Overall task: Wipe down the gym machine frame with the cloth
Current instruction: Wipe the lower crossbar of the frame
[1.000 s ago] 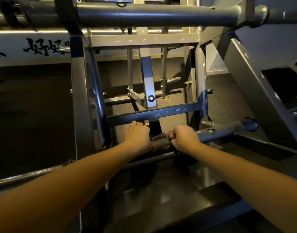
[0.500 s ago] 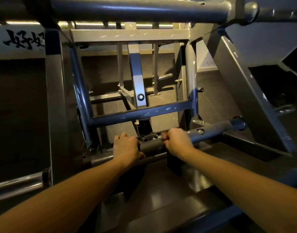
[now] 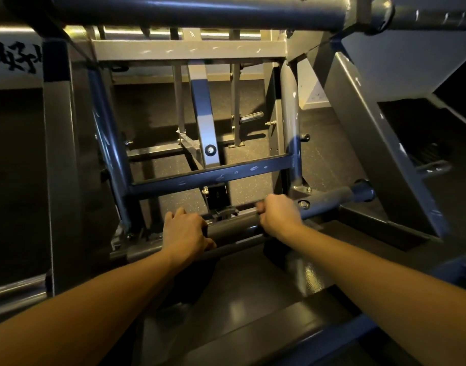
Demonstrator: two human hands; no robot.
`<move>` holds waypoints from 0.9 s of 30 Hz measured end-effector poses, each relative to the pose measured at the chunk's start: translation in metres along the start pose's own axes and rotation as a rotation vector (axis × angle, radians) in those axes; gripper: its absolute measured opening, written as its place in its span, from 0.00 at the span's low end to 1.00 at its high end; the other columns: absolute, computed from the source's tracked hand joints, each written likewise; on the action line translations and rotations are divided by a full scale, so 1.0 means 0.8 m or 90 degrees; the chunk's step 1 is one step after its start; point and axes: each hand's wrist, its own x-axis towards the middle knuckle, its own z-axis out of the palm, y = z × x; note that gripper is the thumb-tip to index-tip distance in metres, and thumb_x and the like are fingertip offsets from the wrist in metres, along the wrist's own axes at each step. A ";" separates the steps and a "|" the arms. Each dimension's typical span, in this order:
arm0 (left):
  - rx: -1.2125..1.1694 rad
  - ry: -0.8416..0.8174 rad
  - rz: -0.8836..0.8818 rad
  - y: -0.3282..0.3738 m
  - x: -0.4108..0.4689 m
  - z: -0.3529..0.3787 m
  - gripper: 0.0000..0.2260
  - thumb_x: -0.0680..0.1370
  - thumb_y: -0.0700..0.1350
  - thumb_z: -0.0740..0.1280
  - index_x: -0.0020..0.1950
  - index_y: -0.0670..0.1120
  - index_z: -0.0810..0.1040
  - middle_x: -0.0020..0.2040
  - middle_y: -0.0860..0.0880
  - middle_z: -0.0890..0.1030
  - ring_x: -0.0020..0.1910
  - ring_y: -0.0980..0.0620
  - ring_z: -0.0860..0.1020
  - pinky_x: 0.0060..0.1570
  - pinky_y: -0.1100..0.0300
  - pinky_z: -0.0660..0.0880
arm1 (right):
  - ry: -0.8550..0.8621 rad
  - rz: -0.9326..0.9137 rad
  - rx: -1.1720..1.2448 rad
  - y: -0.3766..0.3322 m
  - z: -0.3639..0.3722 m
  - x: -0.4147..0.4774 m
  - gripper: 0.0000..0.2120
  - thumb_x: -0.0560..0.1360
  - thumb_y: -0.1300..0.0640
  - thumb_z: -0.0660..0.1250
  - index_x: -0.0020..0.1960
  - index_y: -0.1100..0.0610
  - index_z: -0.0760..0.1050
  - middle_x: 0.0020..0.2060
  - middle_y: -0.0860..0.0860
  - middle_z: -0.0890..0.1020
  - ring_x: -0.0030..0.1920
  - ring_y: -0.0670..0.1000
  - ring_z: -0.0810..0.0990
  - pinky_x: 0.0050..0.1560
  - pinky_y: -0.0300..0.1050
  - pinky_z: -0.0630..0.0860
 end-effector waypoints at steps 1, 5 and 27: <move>0.006 -0.001 0.000 0.000 0.001 0.001 0.20 0.74 0.63 0.72 0.62 0.55 0.80 0.57 0.51 0.77 0.60 0.50 0.69 0.62 0.52 0.67 | -0.020 -0.025 0.043 -0.015 0.010 -0.007 0.06 0.81 0.55 0.66 0.57 0.54 0.77 0.48 0.51 0.78 0.50 0.51 0.79 0.56 0.48 0.77; 0.023 -0.003 0.017 0.012 0.007 0.001 0.20 0.74 0.64 0.72 0.61 0.55 0.79 0.56 0.51 0.78 0.60 0.50 0.69 0.62 0.52 0.67 | -0.049 -0.088 0.064 -0.016 0.016 -0.020 0.07 0.81 0.56 0.67 0.58 0.54 0.79 0.51 0.52 0.81 0.54 0.54 0.80 0.59 0.52 0.79; 0.015 0.043 0.108 0.022 0.026 0.024 0.23 0.78 0.66 0.66 0.70 0.57 0.76 0.63 0.53 0.77 0.62 0.51 0.69 0.62 0.53 0.65 | -0.035 -0.025 0.047 0.076 0.004 0.066 0.08 0.81 0.52 0.67 0.56 0.52 0.81 0.50 0.51 0.82 0.53 0.53 0.80 0.60 0.55 0.78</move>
